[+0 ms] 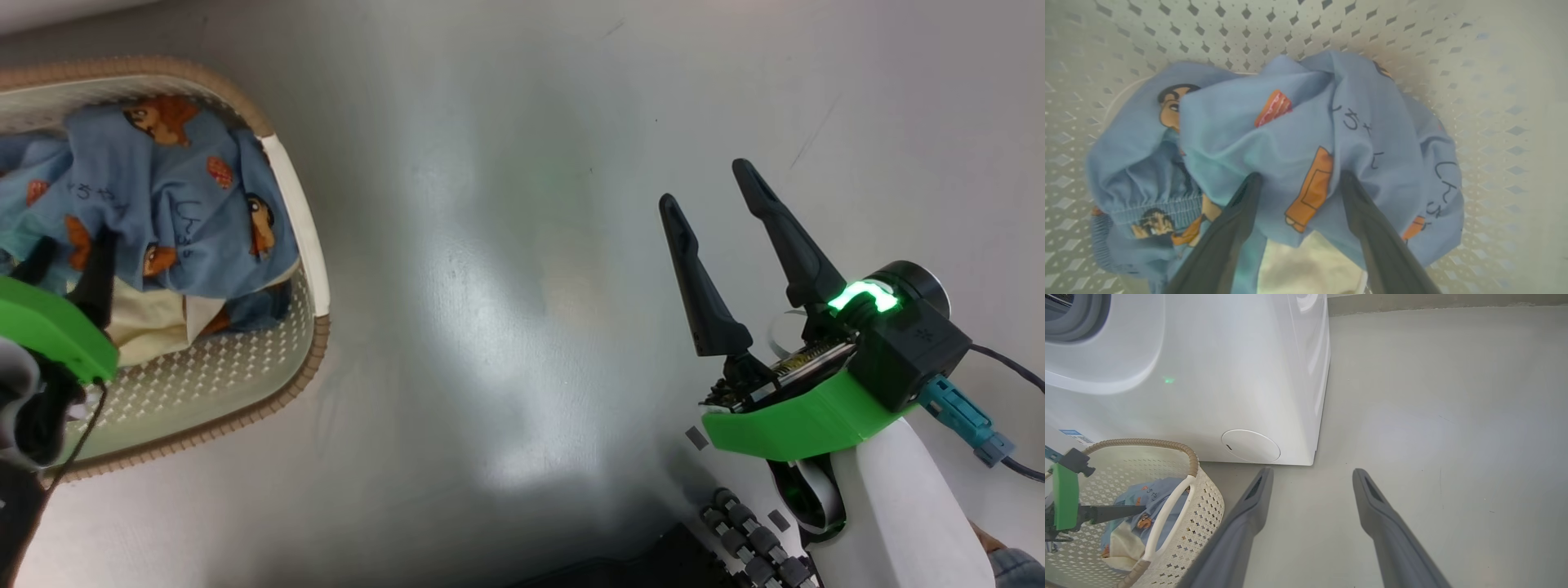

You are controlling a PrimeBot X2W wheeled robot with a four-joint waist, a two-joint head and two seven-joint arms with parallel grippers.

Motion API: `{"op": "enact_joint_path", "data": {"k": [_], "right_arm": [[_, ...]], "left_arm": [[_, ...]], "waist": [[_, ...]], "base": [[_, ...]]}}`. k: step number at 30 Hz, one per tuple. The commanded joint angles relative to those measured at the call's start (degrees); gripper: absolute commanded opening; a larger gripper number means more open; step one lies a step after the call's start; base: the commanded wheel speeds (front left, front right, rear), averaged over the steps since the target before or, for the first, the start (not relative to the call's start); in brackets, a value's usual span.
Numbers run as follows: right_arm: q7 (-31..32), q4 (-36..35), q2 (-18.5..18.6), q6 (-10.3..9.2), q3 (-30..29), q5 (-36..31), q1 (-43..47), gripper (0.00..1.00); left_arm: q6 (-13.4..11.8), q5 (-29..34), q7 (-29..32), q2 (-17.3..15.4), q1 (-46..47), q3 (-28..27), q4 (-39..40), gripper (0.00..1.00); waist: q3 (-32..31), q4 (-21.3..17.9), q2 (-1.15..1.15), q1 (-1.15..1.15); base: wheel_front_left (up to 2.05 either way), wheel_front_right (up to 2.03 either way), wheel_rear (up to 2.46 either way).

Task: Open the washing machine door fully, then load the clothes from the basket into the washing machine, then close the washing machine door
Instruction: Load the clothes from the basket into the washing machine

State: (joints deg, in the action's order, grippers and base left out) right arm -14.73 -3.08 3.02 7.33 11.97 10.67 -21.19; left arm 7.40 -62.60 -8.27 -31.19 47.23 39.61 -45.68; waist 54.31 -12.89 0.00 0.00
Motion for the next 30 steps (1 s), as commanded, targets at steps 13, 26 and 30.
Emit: {"op": "enact_joint_path", "data": {"k": [13, 26, 30], "right_arm": [[-0.27, -2.12, -0.14, 0.16, 0.71, -0.80, 2.37, 1.00], [-0.27, -3.49, -0.14, 0.16, -0.70, -2.92, 4.16, 1.00], [-0.27, -3.81, -0.14, 0.16, -1.45, -3.40, 4.92, 1.00]], "left_arm": [[0.09, -5.88, 2.34, -4.59, 4.37, 8.56, 4.05, 1.00], [0.09, -2.43, -0.04, -1.31, 11.25, 17.96, -3.38, 1.00], [0.09, -1.77, -2.37, 0.63, 13.13, 20.76, -4.40, 0.36]], "waist": [[2.49, -0.28, 0.00, 0.00], [5.08, 0.11, 0.00, 0.00], [5.35, 0.90, 0.00, 0.00]], "base": [[0.00, 0.00, 0.00], [0.00, 0.00, 0.00], [0.00, 0.00, 0.00]]}}
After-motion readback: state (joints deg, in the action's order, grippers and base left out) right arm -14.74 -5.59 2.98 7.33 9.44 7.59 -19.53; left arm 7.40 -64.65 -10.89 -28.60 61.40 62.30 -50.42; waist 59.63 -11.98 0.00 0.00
